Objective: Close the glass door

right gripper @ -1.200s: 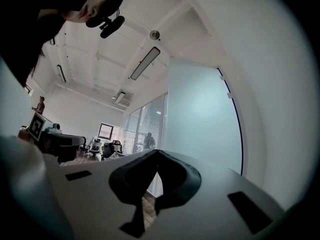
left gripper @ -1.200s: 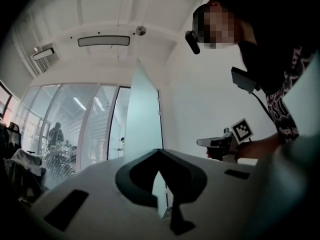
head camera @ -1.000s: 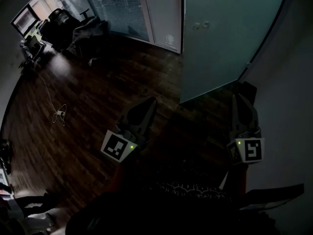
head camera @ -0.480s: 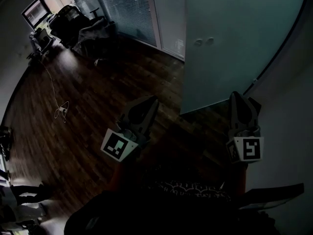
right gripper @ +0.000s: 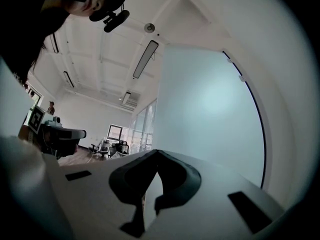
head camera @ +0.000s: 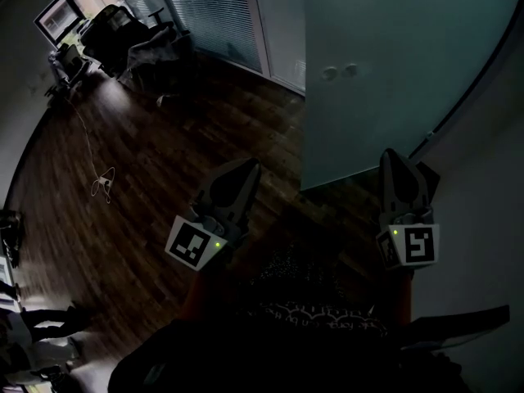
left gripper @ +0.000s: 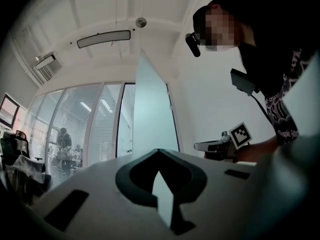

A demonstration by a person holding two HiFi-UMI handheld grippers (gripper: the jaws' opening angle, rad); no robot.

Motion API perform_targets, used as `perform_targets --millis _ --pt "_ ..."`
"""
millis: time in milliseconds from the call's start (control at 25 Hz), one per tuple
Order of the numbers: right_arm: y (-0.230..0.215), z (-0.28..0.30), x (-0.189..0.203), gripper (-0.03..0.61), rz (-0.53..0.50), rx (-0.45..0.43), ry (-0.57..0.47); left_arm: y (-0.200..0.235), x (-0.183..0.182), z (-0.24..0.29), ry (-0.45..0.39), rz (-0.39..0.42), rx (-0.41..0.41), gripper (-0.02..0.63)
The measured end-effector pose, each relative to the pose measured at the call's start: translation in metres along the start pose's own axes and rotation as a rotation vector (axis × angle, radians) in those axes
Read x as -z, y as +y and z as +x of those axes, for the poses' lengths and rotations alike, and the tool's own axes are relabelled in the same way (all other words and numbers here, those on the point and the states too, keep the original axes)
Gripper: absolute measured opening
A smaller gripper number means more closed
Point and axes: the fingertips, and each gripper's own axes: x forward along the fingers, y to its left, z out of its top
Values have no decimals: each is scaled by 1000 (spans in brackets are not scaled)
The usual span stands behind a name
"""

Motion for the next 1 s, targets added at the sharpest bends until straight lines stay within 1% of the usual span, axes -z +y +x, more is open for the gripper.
perform_targets --millis 320,560,720,1000 --pt "-11 33 12 3 -2 4 21 21 16 34 7 -23 37 2" --pt "-24 65 23 3 1 36 38 57 18 60 -2 -16 55 2" --pt "-24 89 30 3 -2 51 46 84 21 70 -4 -17 54 2" --pt "-21 127 45 3 -2 40 68 120 35 86 -17 -27 59 2"
